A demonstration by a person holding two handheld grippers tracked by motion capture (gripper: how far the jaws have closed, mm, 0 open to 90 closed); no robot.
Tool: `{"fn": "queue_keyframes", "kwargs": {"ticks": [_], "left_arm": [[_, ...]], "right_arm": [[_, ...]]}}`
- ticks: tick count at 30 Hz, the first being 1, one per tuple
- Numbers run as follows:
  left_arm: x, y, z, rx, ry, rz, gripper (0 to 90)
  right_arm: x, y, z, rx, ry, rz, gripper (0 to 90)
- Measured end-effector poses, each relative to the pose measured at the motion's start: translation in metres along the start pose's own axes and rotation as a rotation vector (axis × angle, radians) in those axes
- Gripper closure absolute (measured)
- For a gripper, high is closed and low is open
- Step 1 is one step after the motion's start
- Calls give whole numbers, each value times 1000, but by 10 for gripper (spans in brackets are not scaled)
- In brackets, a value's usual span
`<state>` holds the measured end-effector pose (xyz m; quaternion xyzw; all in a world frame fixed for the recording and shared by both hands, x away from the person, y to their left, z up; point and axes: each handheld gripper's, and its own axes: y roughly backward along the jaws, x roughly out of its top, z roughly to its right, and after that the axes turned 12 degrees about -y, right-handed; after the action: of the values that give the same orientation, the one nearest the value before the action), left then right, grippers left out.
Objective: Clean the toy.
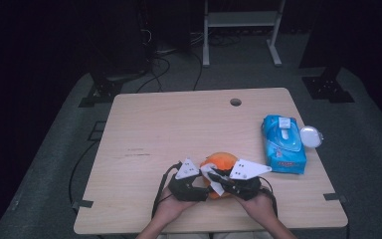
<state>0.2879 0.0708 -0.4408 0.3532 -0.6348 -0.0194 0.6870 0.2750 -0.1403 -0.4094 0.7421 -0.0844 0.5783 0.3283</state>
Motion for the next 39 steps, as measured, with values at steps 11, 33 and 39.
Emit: {"fn": "queue_keyframes", "kwargs": {"ticks": [11,33,39], "left_arm": [[-2,-3,-6,-61,93,32,190],[4,0,-5,-49,59,26,223],[4,3,0,-5,-20,15,344]], "right_arm": [[-3,18,24,-64,-64,18,811],[-3,21,23,-34,-81,1,812],[1,9,5,20,-31,-20,812]]}}
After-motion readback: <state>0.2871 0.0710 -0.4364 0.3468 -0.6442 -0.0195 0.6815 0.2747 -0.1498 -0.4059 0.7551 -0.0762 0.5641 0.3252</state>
